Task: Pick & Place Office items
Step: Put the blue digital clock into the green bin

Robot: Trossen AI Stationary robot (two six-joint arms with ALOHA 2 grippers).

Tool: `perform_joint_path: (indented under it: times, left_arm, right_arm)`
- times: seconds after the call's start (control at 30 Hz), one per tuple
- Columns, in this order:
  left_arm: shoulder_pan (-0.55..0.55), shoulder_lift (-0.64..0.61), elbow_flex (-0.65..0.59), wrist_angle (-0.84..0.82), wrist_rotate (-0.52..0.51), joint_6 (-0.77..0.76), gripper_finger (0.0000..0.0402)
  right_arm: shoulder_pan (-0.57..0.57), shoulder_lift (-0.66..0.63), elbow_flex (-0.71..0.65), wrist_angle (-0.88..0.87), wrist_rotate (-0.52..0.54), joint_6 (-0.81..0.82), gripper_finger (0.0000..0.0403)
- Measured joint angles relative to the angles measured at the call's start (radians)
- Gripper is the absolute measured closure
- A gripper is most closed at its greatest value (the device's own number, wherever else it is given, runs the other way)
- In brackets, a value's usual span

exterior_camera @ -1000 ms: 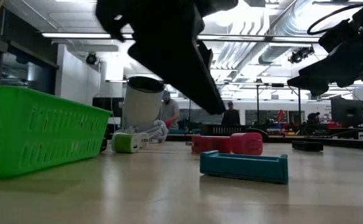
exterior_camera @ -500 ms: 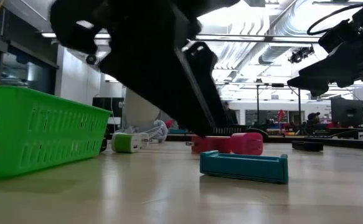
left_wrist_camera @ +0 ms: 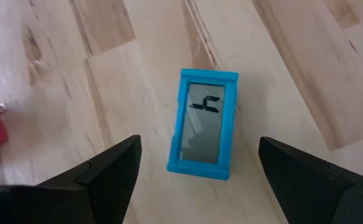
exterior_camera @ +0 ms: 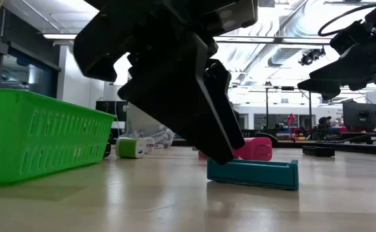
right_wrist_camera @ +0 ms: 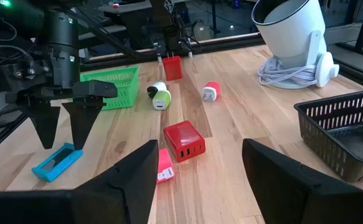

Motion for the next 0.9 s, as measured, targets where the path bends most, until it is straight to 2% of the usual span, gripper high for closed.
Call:
perform_joint_path:
  times: [0.9]
  left_arm:
    - [0.007,0.023,0.0,-0.005,0.005,-0.015,0.0085]
  right_arm:
    - [0.0,0.0,0.0,0.001,0.0,0.0,0.0183]
